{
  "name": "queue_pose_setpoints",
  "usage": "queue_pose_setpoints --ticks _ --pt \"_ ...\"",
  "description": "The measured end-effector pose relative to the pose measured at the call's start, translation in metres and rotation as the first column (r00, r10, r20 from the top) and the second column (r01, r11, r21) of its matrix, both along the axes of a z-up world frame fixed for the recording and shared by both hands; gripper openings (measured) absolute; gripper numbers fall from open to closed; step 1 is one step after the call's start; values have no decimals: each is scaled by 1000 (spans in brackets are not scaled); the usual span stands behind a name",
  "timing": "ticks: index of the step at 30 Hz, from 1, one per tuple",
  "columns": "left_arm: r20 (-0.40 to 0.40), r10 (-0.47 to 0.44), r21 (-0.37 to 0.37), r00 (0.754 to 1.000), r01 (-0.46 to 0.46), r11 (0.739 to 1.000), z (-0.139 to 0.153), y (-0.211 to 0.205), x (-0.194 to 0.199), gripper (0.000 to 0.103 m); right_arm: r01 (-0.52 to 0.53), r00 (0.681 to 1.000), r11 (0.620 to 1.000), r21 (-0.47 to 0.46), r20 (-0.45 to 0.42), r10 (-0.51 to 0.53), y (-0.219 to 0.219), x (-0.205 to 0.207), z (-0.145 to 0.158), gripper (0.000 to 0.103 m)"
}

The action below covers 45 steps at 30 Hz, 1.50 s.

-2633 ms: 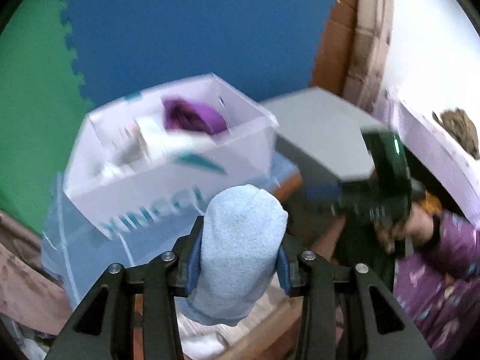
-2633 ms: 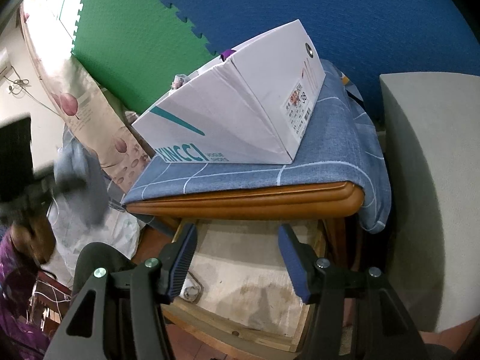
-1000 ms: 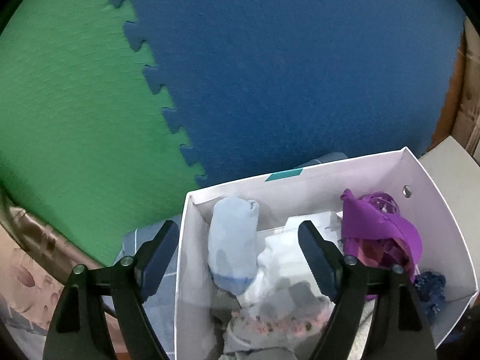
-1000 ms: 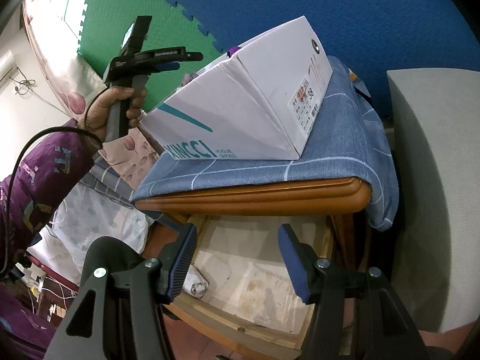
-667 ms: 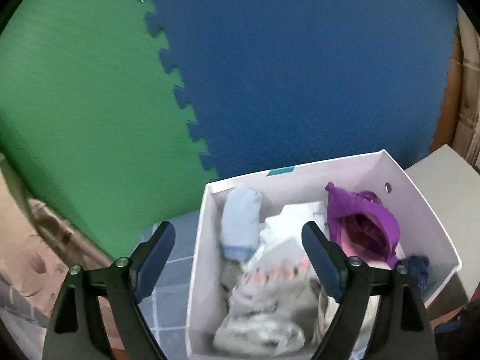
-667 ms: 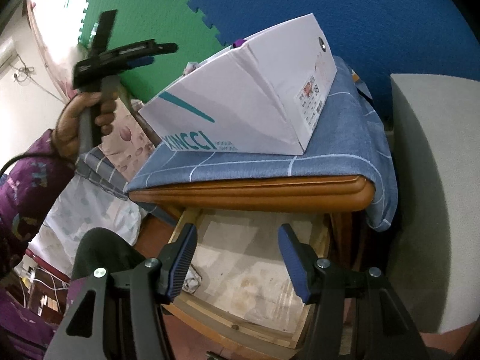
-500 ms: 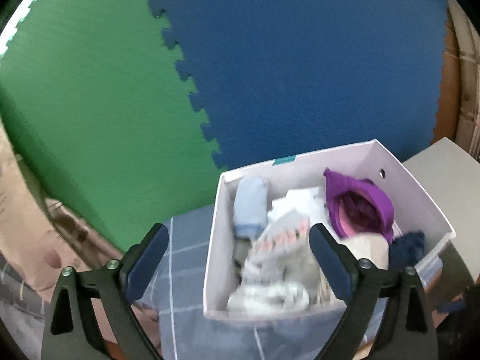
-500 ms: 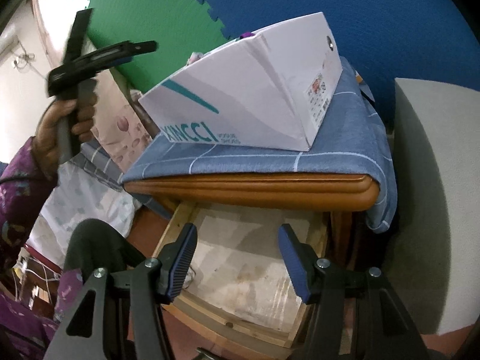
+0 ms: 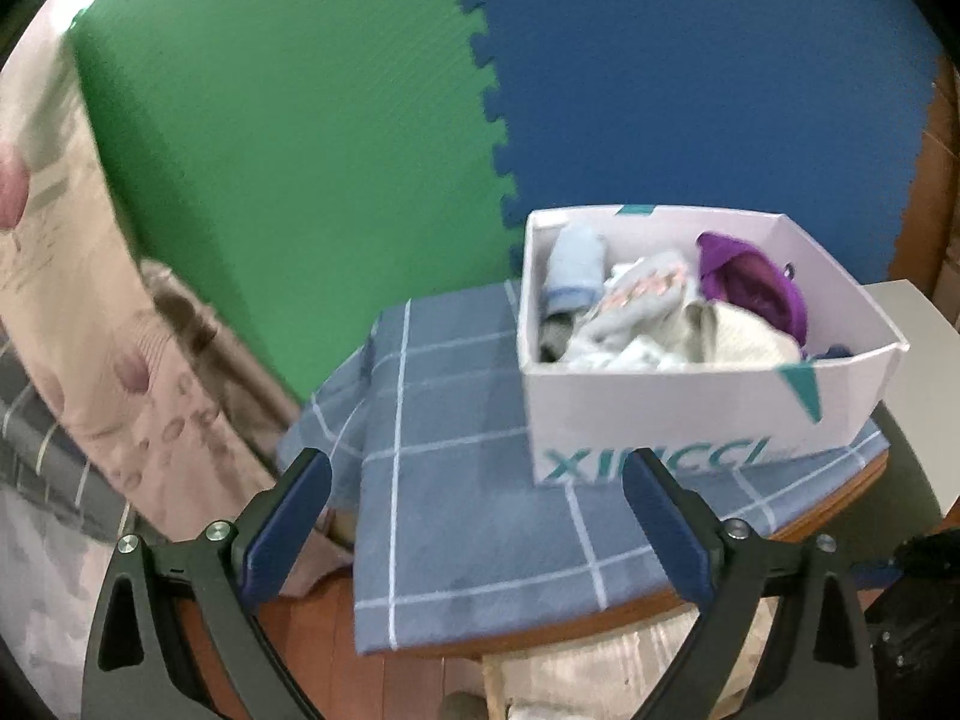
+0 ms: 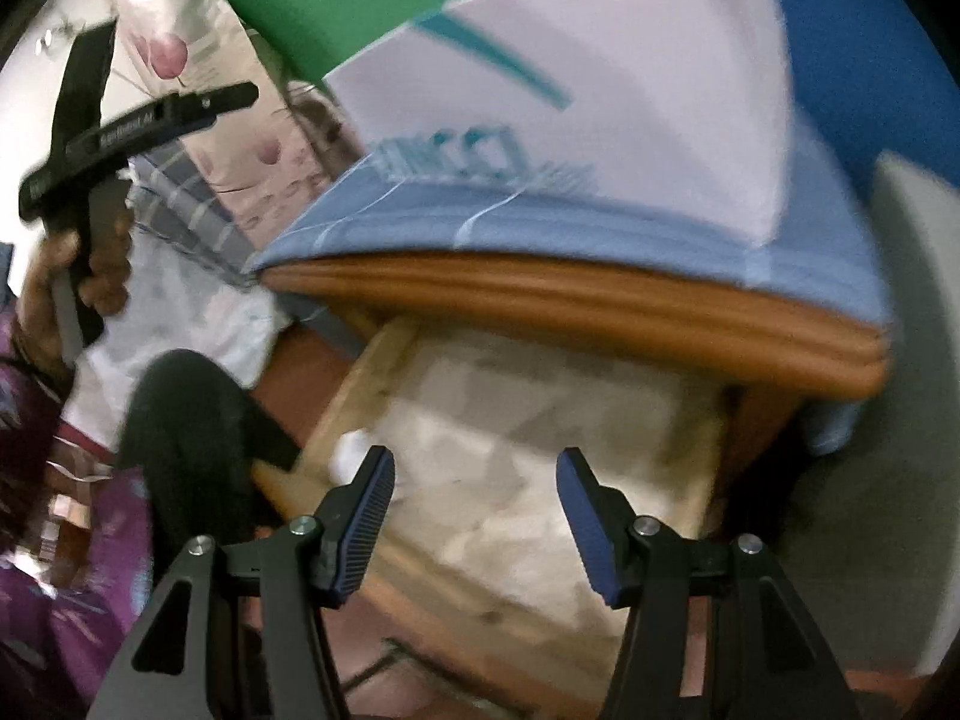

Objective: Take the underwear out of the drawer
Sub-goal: 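Withdraw the left gripper from the shoe box while the right gripper reaches into the drawer, then grasp the white sock in the drawer with the right gripper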

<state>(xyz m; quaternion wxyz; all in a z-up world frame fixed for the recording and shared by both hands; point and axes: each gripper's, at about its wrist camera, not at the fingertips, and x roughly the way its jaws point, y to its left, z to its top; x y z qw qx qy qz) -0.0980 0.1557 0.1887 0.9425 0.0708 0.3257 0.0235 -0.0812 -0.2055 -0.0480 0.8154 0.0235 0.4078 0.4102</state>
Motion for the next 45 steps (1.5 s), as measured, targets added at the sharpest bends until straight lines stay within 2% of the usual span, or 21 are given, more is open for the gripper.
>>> queue_pose_setpoints --ticks 4,7,14,16,18,22,26,32,35,38,41,45 --pt "-23 35 -27 999 -35 999 -19 20 -12 97 -74 997 997 -33 -36 73 37 -2 -7 58" --pt "-9 65 -37 998 -65 997 -35 40 -26 97 -150 988 987 -63 -54 147 70 -4 -11 58" --pt "33 138 -57 990 -136 989 -65 90 -54 102 -309 948 931 -193 -134 287 147 -11 -46 58" --pt "17 146 -122 989 -143 982 -67 101 -56 102 -339 939 914 -220 -143 314 165 -15 -55 58" --pt "27 151 -144 988 -145 979 -67 105 -58 102 -372 926 897 -238 -166 340 181 -15 -63 58" --pt "-27 200 -119 979 -202 972 -75 106 -50 102 -421 904 860 -287 -207 373 213 -8 -77 58" --pt "1 201 -81 980 -201 976 -74 101 -54 102 -474 879 807 -352 -249 408 244 -4 -96 58" --pt "33 186 -43 982 -185 982 -73 96 -60 102 -525 850 740 -419 -308 428 272 2 -123 58" --pt "32 184 -57 982 -182 982 -73 97 -59 102 -553 832 712 -433 -341 438 283 4 -135 58" --pt "29 188 -77 982 -185 980 -73 99 -58 102 -582 809 702 -410 -377 450 291 9 -138 59" --pt "26 191 -89 981 -189 978 -73 101 -58 102 -574 817 681 -454 -372 441 297 15 -146 59" --pt "25 195 -92 980 -192 977 -73 101 -57 102 -575 815 674 -463 -397 422 297 22 -158 59"
